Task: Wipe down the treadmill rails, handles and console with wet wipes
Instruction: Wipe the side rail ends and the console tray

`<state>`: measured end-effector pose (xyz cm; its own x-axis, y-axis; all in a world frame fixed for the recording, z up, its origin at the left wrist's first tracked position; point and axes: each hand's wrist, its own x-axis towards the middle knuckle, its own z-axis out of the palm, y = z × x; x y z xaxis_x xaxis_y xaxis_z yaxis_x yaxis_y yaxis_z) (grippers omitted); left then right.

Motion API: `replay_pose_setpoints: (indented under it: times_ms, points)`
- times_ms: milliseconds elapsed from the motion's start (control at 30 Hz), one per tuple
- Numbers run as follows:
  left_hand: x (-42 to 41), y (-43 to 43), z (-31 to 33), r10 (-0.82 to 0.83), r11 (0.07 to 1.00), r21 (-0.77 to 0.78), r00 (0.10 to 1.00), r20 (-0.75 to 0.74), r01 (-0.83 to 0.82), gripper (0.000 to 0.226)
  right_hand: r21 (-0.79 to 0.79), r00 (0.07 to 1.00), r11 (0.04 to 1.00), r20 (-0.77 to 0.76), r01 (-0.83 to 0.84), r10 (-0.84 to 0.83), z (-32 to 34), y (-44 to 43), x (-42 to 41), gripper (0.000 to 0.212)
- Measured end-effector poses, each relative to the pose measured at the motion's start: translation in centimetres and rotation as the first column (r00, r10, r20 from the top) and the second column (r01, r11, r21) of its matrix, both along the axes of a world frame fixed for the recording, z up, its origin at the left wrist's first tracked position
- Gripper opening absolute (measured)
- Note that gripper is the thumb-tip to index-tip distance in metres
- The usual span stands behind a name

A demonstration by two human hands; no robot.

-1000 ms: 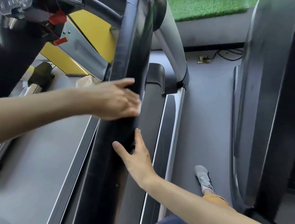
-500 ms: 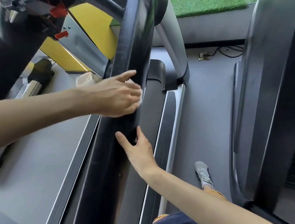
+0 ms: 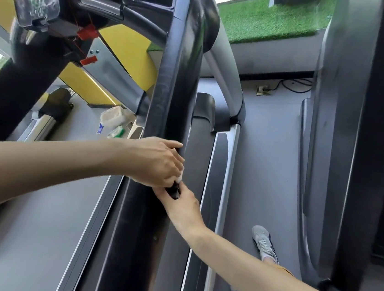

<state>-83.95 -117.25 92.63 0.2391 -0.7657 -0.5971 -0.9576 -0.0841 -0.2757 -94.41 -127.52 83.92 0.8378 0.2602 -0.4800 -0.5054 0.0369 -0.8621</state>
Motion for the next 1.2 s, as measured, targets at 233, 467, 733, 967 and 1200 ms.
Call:
replay_pose_setpoints:
  times_ms: [233,467,733,967,1200]
  points:
    - [6.1,-1.3,1.2,0.101,0.992,-0.101,0.946,0.308,-0.073,0.046,0.023,0.999,1.0,-0.043,-0.016,0.017,-0.6,0.1,-0.4,0.101]
    - [3.3,-1.8,0.2,-0.017,0.997,0.076,0.999,0.028,0.015,0.064,0.074,1.0,0.997,-0.006,-0.011,0.011,-1.1,0.1,-0.4,0.088]
    - [1.7,-2.0,-0.5,0.091,0.993,0.061,0.993,0.08,-0.096,0.072,0.106,1.0,0.994,-0.011,-0.001,0.002,-1.3,-0.2,-0.9,0.085]
    - [7.0,-2.2,2.1,0.197,0.977,0.015,0.931,0.308,-0.212,0.052,0.137,0.999,0.991,-0.041,0.0,0.006,-0.9,-0.7,-0.9,0.093]
    - [0.5,-0.9,1.1,0.128,0.984,0.142,0.984,-0.126,-0.109,0.052,0.067,1.0,0.998,-0.01,-0.017,0.018,-0.7,-0.5,-0.7,0.083]
